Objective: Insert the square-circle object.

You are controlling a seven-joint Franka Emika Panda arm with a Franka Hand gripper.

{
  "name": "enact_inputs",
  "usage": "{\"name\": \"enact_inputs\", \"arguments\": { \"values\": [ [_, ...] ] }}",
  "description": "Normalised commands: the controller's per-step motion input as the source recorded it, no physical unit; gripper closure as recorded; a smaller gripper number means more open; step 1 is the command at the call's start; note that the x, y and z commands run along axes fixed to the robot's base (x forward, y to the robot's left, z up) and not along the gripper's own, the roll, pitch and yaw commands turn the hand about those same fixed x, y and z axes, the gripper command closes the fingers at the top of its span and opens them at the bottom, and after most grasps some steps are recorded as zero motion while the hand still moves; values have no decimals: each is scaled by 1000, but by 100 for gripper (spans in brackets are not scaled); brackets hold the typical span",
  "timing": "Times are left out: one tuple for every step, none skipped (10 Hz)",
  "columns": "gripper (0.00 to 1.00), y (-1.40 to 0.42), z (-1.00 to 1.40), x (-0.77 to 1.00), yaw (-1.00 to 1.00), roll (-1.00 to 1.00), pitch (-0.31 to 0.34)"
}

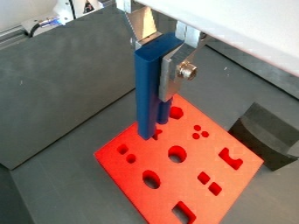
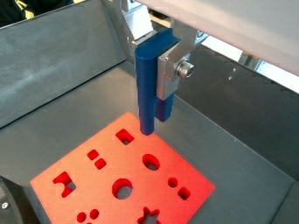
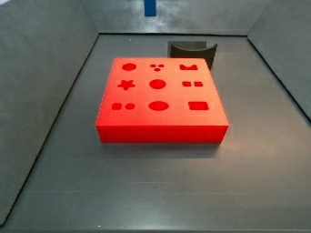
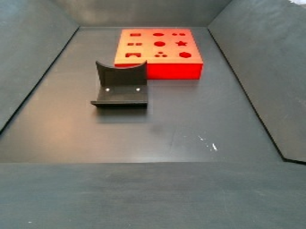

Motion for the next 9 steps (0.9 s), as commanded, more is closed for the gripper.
{"name": "enact_inputs", "arguments": {
  "values": [
    [100,0,-446,-69,-251,0,0],
    [100,0,-920,-217,-423,43,-23],
    [100,-26,-977,-266,-429,101,-23],
    [100,-34,-991,-266,-431,94,-23],
    [100,-54,-1000,-249,-454,16,-59],
    [100,-126,-966,-194,-494,27,-120],
    [100,-111,-957,-220,-463,33,-124],
    [100,-194,-849,-134,-423,170,-84],
    [100,-246,-734,-3,-491,256,-64]
  ]
}}
